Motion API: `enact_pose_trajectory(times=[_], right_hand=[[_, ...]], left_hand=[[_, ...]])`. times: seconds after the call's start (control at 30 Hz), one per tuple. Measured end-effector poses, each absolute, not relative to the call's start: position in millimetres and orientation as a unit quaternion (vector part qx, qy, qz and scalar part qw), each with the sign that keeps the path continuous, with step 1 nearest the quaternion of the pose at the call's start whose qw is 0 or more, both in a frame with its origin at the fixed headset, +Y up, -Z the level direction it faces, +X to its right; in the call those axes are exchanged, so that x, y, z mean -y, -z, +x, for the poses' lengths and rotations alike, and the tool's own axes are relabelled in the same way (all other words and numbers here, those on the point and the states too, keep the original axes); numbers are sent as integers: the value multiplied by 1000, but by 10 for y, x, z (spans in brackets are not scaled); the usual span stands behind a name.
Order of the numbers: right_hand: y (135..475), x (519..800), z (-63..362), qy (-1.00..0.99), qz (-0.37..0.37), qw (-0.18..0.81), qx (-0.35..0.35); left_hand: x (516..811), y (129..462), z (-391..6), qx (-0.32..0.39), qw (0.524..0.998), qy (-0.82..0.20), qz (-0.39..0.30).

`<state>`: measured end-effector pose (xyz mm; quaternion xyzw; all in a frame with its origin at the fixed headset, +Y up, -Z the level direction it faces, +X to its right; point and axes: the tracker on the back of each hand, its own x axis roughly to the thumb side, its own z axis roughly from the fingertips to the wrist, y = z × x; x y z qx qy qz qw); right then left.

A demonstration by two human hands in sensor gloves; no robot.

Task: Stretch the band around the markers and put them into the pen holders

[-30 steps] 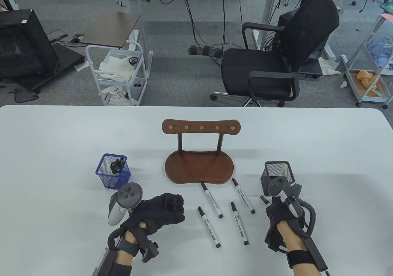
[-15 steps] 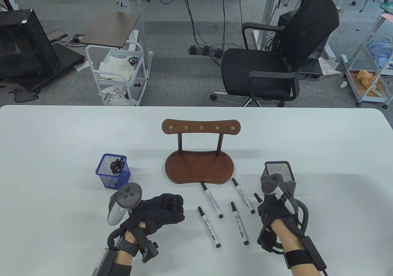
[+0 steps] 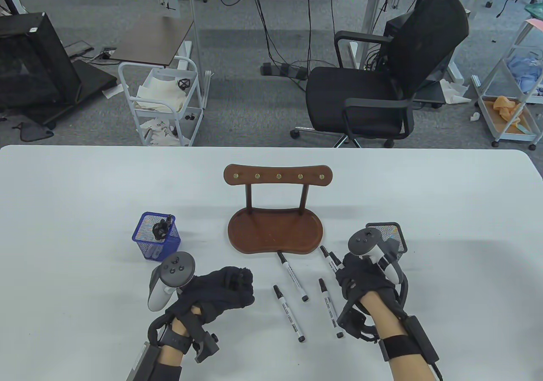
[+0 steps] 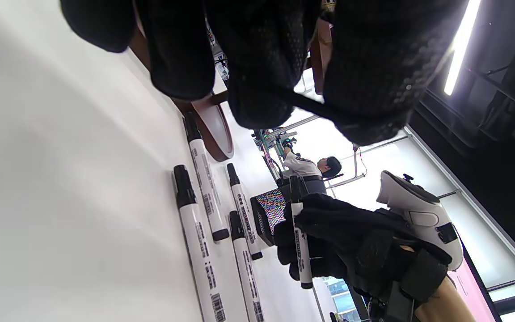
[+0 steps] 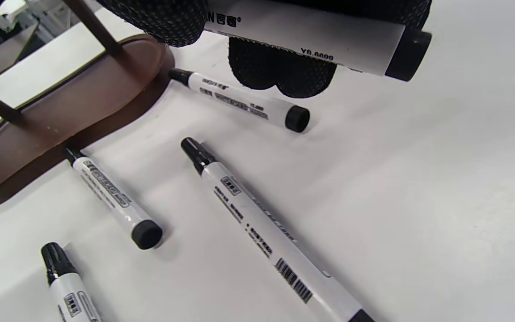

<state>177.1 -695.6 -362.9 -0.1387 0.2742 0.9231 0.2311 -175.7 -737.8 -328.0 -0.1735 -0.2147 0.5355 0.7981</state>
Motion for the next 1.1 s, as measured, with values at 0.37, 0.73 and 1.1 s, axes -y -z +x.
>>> enact_pose_trajectory(times=[0.37, 0.73, 1.1], right_hand=[[3777, 7059, 1545, -926, -139, 227, -267], [3954, 7157, 1514, -946, -165, 173, -221], [4059, 7320, 1497, -950, -181, 124, -222]], left_hand=[[7384, 3286, -1771, 210, 795, -542, -173], [7380, 3295, -1791, 209, 793, -546, -171], [7387, 3299, -1804, 207, 793, -547, -172]])
